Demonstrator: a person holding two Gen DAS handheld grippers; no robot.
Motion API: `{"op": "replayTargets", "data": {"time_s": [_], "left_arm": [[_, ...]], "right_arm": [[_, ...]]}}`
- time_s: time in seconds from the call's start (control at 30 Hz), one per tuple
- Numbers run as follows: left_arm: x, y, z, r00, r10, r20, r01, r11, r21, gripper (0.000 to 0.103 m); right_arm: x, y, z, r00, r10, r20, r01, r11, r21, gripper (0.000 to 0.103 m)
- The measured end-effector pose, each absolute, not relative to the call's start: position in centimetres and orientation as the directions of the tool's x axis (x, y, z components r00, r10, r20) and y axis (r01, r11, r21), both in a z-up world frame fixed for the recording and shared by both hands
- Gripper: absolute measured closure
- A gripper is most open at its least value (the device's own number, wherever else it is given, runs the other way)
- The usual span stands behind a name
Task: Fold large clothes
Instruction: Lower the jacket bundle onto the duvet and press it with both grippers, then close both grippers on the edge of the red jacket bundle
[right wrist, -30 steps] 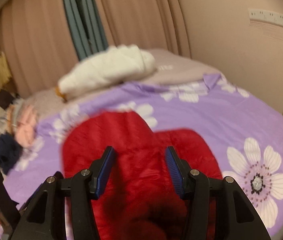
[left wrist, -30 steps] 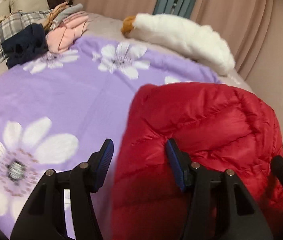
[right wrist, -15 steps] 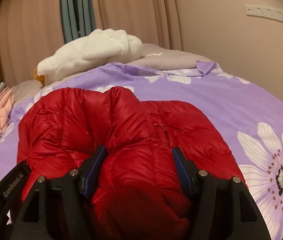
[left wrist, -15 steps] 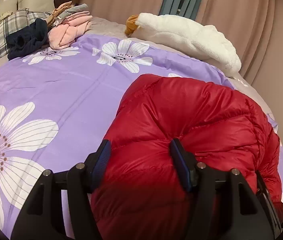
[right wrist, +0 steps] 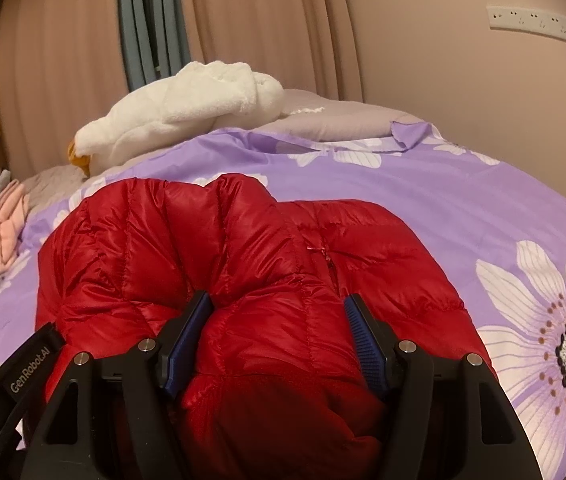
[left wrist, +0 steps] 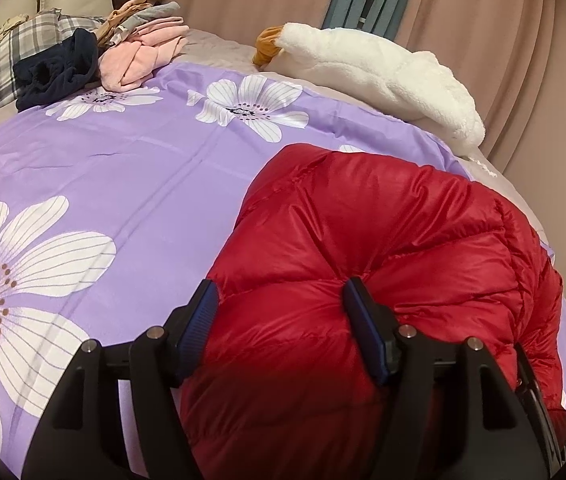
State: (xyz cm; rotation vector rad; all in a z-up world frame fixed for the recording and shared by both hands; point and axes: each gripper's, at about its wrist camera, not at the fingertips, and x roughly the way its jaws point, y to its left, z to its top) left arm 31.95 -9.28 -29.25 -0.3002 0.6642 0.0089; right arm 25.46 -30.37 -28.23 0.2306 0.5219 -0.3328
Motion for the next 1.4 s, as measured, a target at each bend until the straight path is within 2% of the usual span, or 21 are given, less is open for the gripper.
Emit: {"op": "replayTargets", "data": {"time_s": [0.2, 0.4, 1.4], "left_arm": [[31.87, -9.24, -29.31, 0.788, -0.059, -0.613, -0.131, 0.957, -0.259, 0.03], [31.67, -9.14, -29.3, 0.79, -0.047, -0.612, -0.139, 0.957, -0.254, 0.029], [31.9, -8.93, -29.51, 0.786, -0.07, -0.614, -0.135, 0.95, -0.281, 0.028]], "right_arm": [[25.47, -30.18, -28.19, 0.816, -0.259, -0.517, 0.372, 0.919, 0.127, 0.035], [25.43, -30.18, -28.11, 0.817, -0.27, -0.51, 0.381, 0.916, 0.124, 0.032], [25.33, -30.63, -27.86, 0.819, -0.269, -0.508, 0.382, 0.915, 0.13, 0.029]]}}
